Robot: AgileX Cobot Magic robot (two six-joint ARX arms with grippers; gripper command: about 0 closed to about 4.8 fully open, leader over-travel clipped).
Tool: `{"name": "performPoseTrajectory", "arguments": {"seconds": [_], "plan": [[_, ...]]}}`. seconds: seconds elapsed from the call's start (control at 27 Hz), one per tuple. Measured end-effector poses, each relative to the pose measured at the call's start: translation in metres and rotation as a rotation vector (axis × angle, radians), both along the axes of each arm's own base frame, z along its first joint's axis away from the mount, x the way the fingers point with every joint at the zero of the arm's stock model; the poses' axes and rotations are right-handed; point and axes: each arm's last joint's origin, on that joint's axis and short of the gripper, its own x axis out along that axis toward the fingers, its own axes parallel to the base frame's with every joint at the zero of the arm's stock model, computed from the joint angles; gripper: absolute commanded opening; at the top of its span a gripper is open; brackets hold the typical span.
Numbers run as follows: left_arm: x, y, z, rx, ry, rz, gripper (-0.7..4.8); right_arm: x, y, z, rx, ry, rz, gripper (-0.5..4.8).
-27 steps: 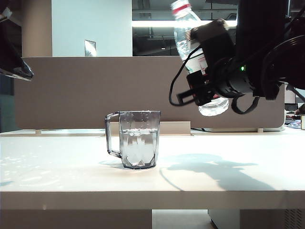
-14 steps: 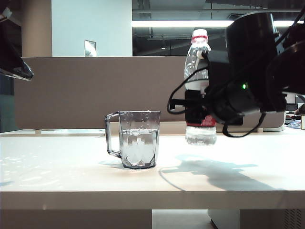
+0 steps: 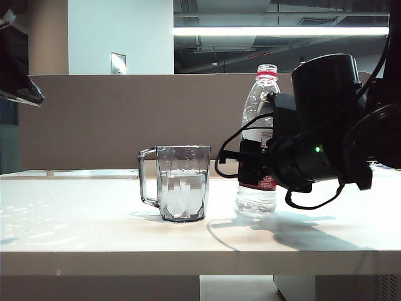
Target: Pick up the mineral water bottle on the table and pour water into the mug until it's half full.
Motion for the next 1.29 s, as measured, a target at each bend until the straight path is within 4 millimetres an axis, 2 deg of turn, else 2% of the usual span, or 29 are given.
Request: {"name": "performPoseTrajectory", "arguments": {"seconds": [0.33, 0.41, 0.52, 0.67, 0.7, 0.81, 0.92, 1.07, 1.22, 1.26, 1.29], "plan": [[0.000, 0.000, 0.000, 0.000, 0.000, 0.000, -0.01, 0.000, 0.001, -0.001, -0.116, -0.026, 0.031, 2.03], [0.000, 0.000, 0.000, 0.000, 0.000, 0.000, -0.01, 0.000, 0.001, -0.001, -0.131, -0.029, 0.033, 2.17], [0.000, 0.000, 0.000, 0.000, 0.000, 0.000, -0.01, 0.000, 0.001, -0.001, -0.146, -0.027, 0.036, 3.08], [0.000, 0.000, 0.000, 0.000, 0.000, 0.000, -0.01, 0.000, 0.001, -0.003, -0.186, -0.022, 0.043, 4.59], [0.000, 0.000, 0.000, 0.000, 0.000, 0.000, -0.01, -0.001, 0.000, -0.006, -0.206, -0.001, 0.047, 4.79], [0.000, 0.000, 0.000, 0.000, 0.000, 0.000, -0.01, -0.003, -0.001, -0.013, -0.241, 0.049, 0.052, 4.79], [0.000, 0.000, 0.000, 0.000, 0.000, 0.000, -0.01, -0.003, -0.002, -0.011, -0.238, 0.039, 0.051, 4.79], [0.000, 0.000, 0.000, 0.000, 0.000, 0.000, -0.01, -0.018, -0.011, 0.001, -0.229, 0.023, 0.050, 4.79], [0.000, 0.000, 0.000, 0.000, 0.000, 0.000, -0.01, -0.046, -0.029, 0.010, -0.222, 0.017, 0.069, 4.79], [0.000, 0.000, 0.000, 0.000, 0.000, 0.000, -0.01, -0.053, -0.033, 0.012, -0.219, 0.017, 0.080, 4.68], [0.000, 0.000, 0.000, 0.000, 0.001, 0.000, -0.01, -0.060, -0.037, 0.013, -0.217, 0.015, 0.085, 3.80]]}}
